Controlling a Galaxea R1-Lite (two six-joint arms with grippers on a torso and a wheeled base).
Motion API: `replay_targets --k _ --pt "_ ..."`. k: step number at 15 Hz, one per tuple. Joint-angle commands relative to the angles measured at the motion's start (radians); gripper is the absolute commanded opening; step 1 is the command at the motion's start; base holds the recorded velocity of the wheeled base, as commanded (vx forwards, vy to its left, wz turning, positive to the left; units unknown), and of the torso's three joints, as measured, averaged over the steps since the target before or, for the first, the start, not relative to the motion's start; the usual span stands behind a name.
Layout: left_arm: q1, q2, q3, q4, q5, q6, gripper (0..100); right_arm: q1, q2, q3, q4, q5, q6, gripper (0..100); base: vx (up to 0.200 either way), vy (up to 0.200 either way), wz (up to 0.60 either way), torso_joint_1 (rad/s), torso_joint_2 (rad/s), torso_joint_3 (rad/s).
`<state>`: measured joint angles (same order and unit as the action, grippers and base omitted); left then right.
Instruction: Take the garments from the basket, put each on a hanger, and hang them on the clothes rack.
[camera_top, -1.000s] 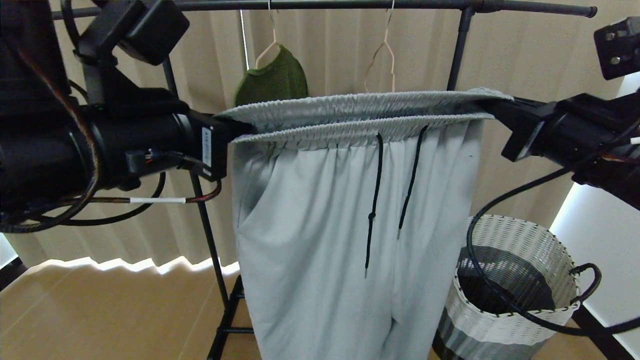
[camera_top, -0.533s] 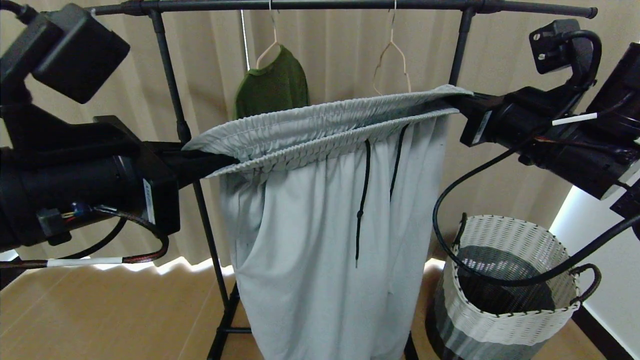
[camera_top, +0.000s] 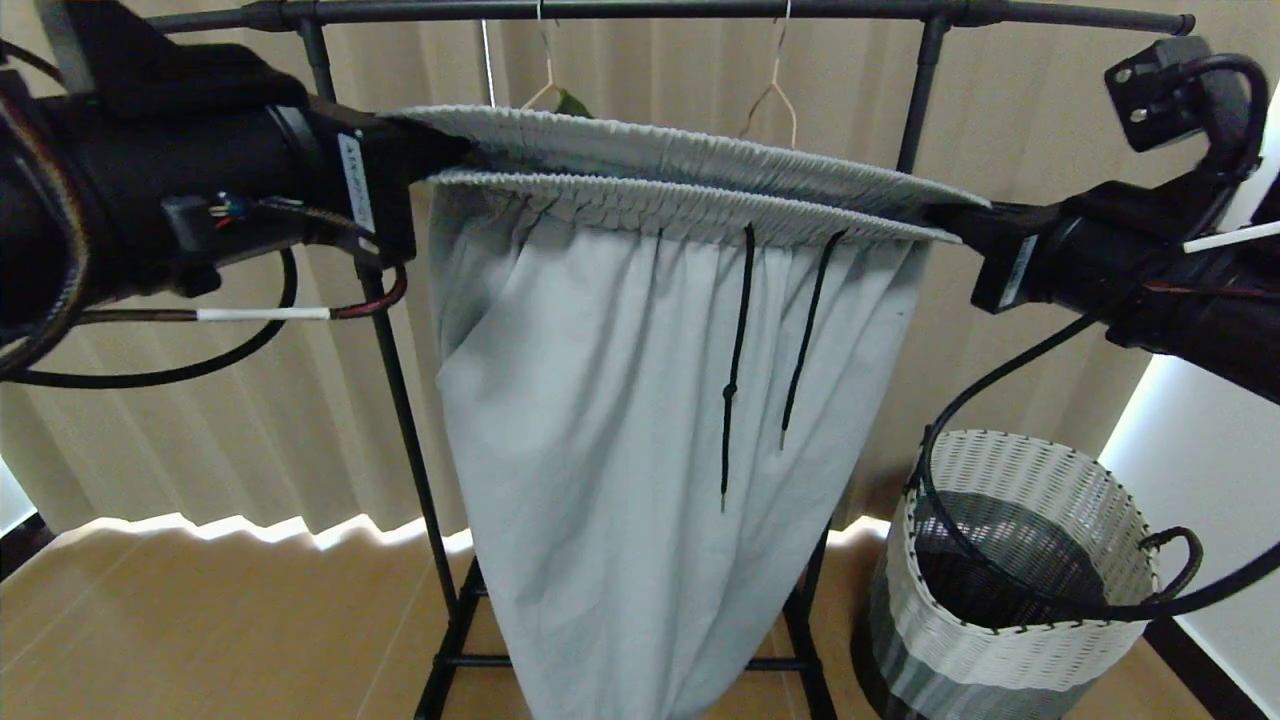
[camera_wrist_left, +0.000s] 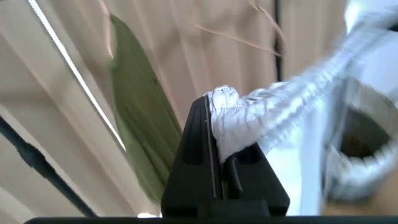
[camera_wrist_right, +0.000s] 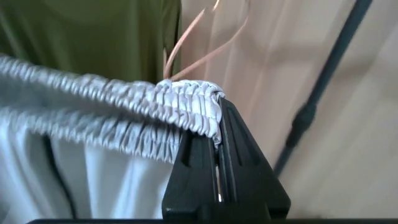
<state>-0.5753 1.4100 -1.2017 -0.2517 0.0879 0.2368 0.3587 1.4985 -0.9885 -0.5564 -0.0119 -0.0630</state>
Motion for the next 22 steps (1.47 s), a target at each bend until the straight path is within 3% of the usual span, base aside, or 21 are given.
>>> replay_targets --k 1,4,7,12,16,21,22 --pt "-0.003 0.093 -0.006 -0.032 0.016 -0.016 0 0.012 -0.107 0.051 0.013 0.003 -0.001 0 0.000 0.000 0.00 0.000 0.00 0.000" --pt "-0.003 0.087 0.074 -0.066 0.016 -0.022 0 0.031 -0.149 0.146 0.001 0.012 0.002 0 0.000 0.000 0.00 0.000 0.00 0.000" --pt "-0.003 0.087 0.088 -0.116 0.016 -0.021 0 0.032 -0.155 0.128 -0.004 0.012 0.003 0 0.000 0.000 0.00 0.000 0.00 0.000" --pt "-0.003 0.043 0.082 -0.113 0.015 -0.019 0 0.032 -0.169 0.126 -0.025 0.012 0.020 0 0.000 0.000 0.00 0.000 0.00 0.000" --pt "-0.029 0.023 0.108 -0.116 0.015 -0.019 0 0.103 -0.167 0.128 -0.025 0.012 0.035 0 0.000 0.000 0.00 0.000 0.00 0.000" --pt "-0.028 0.007 0.126 -0.116 0.015 -0.019 0 0.108 -0.167 0.139 -0.023 0.012 0.035 0 0.000 0.000 0.00 0.000 0.00 0.000" --pt "-0.028 0.007 0.131 -0.116 0.015 -0.019 0 0.108 -0.169 0.145 -0.023 0.010 0.035 100 0.000 0.000 0.00 0.000 0.00 0.000"
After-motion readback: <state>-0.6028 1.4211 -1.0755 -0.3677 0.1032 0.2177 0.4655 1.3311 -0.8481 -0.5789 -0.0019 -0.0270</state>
